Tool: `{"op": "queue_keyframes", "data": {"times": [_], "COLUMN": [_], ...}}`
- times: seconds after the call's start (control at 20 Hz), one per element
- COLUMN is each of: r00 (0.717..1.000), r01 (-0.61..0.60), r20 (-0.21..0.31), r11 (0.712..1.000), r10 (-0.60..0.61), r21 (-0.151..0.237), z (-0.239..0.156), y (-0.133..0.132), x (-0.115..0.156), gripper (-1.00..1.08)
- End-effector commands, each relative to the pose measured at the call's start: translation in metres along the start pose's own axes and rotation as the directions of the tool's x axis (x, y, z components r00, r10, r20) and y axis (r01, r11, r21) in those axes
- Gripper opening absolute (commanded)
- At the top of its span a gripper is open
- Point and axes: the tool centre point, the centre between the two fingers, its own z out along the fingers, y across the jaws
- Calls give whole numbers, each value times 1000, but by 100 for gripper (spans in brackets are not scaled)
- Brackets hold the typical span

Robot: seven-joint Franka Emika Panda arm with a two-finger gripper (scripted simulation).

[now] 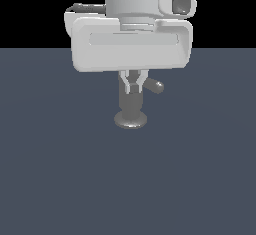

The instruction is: Turn on the faucet by rotating a designated handle.

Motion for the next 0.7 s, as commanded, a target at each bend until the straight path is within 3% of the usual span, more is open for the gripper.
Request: {"op": "queue_keyframes", "data": {"times": [0.0, 0.4, 0.65], "r00": [1000, 1000, 1000], "r01": [2, 1, 1], "r20": [-1, -1, -1], "r11": [1000, 1000, 1000], "r10": [-2, -1, -1], "r21": [0, 0, 0], "z": [2, 0, 0], "y": [0, 0, 24], "x": [1, 1, 5], "gripper": [-100, -100, -100]}}
